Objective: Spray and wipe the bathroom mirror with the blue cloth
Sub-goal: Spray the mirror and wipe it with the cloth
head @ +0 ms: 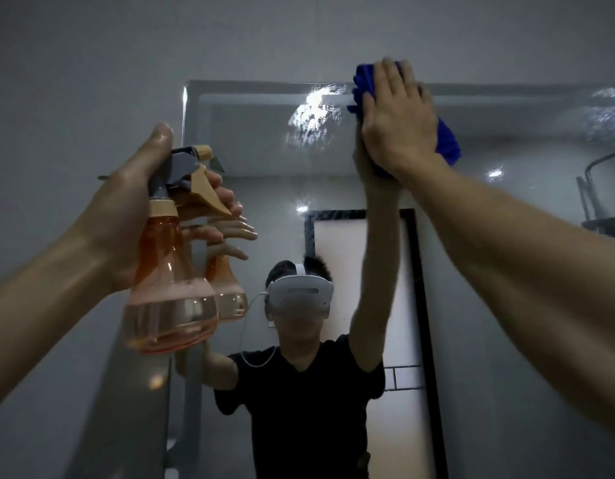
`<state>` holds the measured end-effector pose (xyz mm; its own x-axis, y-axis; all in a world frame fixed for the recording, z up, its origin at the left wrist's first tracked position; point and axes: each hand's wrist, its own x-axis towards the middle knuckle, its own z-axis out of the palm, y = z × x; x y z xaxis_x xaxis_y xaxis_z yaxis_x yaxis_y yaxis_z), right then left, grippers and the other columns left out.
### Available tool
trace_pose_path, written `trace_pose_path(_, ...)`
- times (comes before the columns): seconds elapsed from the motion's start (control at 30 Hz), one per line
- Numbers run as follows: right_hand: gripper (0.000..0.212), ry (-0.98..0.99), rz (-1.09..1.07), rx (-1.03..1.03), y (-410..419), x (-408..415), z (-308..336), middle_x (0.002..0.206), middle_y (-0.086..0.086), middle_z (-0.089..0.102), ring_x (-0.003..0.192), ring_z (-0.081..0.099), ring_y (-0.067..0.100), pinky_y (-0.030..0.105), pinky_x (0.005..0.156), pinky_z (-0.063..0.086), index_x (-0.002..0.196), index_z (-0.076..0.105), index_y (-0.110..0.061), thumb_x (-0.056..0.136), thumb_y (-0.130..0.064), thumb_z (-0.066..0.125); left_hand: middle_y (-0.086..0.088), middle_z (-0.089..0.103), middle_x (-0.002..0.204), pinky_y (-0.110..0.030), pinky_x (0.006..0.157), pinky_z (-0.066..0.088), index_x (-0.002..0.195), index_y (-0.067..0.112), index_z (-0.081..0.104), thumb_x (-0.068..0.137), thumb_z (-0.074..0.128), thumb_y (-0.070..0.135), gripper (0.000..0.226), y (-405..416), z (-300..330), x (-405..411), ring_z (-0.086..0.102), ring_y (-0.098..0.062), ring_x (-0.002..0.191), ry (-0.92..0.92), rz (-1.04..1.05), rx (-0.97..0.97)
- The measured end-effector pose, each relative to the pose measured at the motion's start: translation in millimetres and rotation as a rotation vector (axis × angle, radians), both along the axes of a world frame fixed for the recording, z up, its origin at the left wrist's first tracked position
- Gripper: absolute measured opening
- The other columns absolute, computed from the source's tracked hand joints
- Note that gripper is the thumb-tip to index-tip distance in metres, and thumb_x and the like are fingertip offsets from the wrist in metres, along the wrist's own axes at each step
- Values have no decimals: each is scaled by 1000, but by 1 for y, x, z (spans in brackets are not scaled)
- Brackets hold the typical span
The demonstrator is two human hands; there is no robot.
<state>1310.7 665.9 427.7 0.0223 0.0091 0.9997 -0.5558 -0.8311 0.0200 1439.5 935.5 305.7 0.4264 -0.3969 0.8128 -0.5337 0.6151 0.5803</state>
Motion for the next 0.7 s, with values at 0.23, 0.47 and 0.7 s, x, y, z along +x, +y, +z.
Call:
trace_pose_path(0.23,57,291,2,-363,81,71,-85,167,2,17,155,7,19,42,125,3,159,19,-16,107,-39,26,-4,75,87,-35,67,61,99,15,66,96,34,60,55,15,-5,4,74,-22,89,-14,97,-14)
trace_pose_path(0.47,54,447,1,-590,16,22,-161,162,4,28,153,20,22,50,123,21,156,32,-14,107,-37,39,-8,75,90,-43,76,57,95,15,68,95,36,62,56,19,-12,10,72,-29,96,42,84,-2)
trace_pose_path(0.7,55,159,-25,-197,-27,-29,-56,164,7,25,153,18,22,45,124,16,158,25,-13,108,-36,28,-11,75,91,-40,70,56,100,8,65,95,34,60,61,27,-16,12,73,-27,92,70,68,44)
